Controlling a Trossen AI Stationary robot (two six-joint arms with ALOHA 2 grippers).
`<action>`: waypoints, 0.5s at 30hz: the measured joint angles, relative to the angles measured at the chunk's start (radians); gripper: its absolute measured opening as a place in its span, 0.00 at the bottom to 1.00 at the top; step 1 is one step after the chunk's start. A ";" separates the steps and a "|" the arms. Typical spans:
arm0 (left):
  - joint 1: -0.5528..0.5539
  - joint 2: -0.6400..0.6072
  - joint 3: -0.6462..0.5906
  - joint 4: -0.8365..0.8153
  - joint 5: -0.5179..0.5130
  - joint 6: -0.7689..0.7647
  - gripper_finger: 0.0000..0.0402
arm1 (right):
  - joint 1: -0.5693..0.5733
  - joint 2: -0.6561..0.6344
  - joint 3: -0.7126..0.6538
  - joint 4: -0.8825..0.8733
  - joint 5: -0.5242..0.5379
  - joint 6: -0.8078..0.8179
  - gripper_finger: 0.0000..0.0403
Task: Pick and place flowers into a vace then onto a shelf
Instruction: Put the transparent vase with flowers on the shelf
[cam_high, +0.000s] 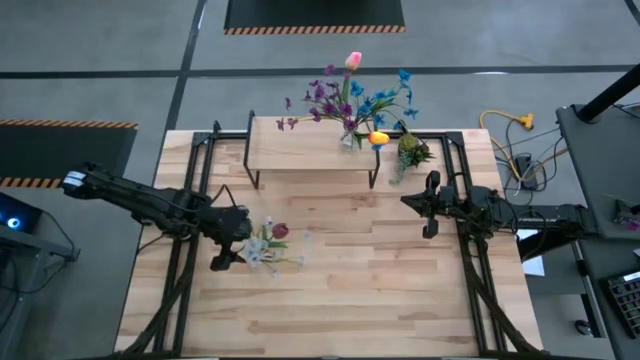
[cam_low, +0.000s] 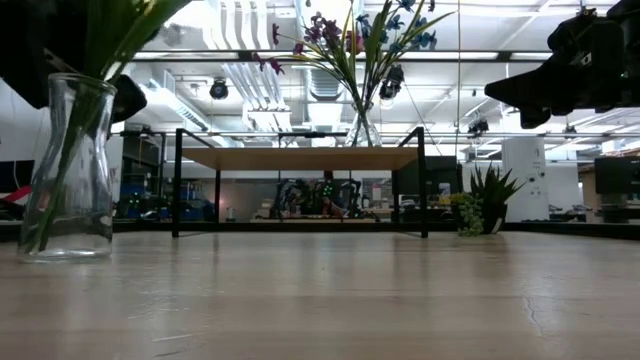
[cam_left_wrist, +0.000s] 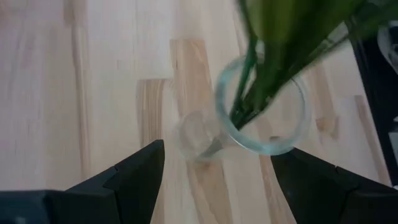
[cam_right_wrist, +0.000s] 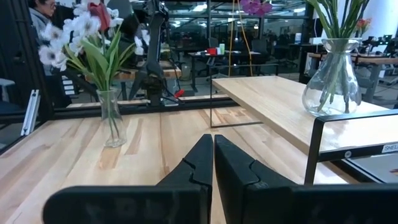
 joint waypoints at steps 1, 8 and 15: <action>-0.005 0.002 -0.001 0.000 -0.002 0.000 0.69 | 0.000 0.000 0.000 0.000 0.000 -0.001 0.02; -0.011 0.007 -0.039 0.068 -0.012 0.000 0.69 | 0.000 0.000 0.000 0.000 0.001 -0.004 0.02; -0.011 0.007 -0.131 0.220 -0.012 -0.002 0.69 | 0.000 0.000 0.000 0.000 0.001 -0.004 0.02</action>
